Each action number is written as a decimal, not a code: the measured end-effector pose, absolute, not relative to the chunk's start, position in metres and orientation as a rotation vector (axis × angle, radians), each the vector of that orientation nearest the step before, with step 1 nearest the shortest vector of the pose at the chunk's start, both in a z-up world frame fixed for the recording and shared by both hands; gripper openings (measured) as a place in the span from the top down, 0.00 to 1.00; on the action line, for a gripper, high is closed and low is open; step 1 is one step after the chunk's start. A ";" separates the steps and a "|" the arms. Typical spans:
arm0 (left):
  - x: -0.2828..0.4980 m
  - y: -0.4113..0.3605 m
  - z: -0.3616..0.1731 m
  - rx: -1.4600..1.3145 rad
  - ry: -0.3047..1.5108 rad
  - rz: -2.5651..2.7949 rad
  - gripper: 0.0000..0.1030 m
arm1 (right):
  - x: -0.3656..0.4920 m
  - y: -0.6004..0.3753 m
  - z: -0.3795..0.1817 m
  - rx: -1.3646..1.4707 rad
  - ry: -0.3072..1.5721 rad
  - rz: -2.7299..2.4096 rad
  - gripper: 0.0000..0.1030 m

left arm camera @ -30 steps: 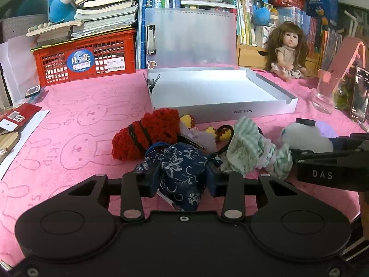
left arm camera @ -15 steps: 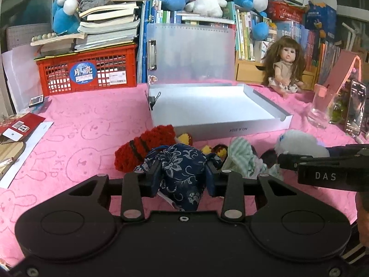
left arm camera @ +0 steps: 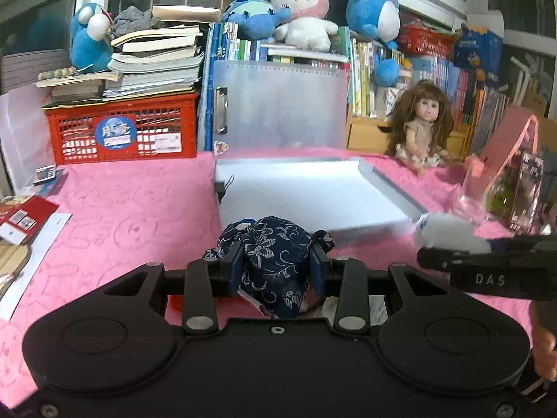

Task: Organize objects
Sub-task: 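Carry the pouch into the box with the left tool while the right tool carries the ball in, then withdraw both tools from the box toward the remaining items, then grasp the red knitted toy with the left tool while the right tool grasps the black round lid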

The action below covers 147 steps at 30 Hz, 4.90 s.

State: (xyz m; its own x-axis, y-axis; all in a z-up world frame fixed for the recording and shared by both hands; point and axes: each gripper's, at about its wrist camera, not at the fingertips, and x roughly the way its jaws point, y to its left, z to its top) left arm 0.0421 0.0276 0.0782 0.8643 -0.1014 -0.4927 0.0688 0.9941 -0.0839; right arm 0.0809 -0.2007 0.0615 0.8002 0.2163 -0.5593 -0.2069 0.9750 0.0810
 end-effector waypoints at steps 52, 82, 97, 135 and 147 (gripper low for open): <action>0.254 0.009 0.018 -0.021 0.730 -0.060 0.65 | 0.272 -0.176 0.024 -0.011 0.797 0.274 0.37; 0.199 0.013 0.057 -0.007 0.639 -0.110 0.32 | 0.221 -0.187 0.060 -0.043 0.662 0.304 0.16; 0.128 0.035 0.055 -0.019 0.591 -0.111 0.30 | 0.152 -0.187 0.066 -0.094 0.596 0.364 0.15; 0.074 0.074 0.012 -0.120 0.572 -0.010 0.22 | 0.088 -0.191 0.023 -0.159 0.613 0.393 0.36; 0.084 0.072 -0.002 -0.140 0.617 0.010 0.22 | 0.093 -0.191 0.013 -0.123 0.657 0.386 0.54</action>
State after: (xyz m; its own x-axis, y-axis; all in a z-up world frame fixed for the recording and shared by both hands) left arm 0.0843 0.0720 -0.0019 0.8159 -0.0324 -0.5773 -0.0509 0.9905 -0.1275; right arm 0.0932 -0.1914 0.0127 0.7239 0.3104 -0.6161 -0.3872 0.9219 0.0095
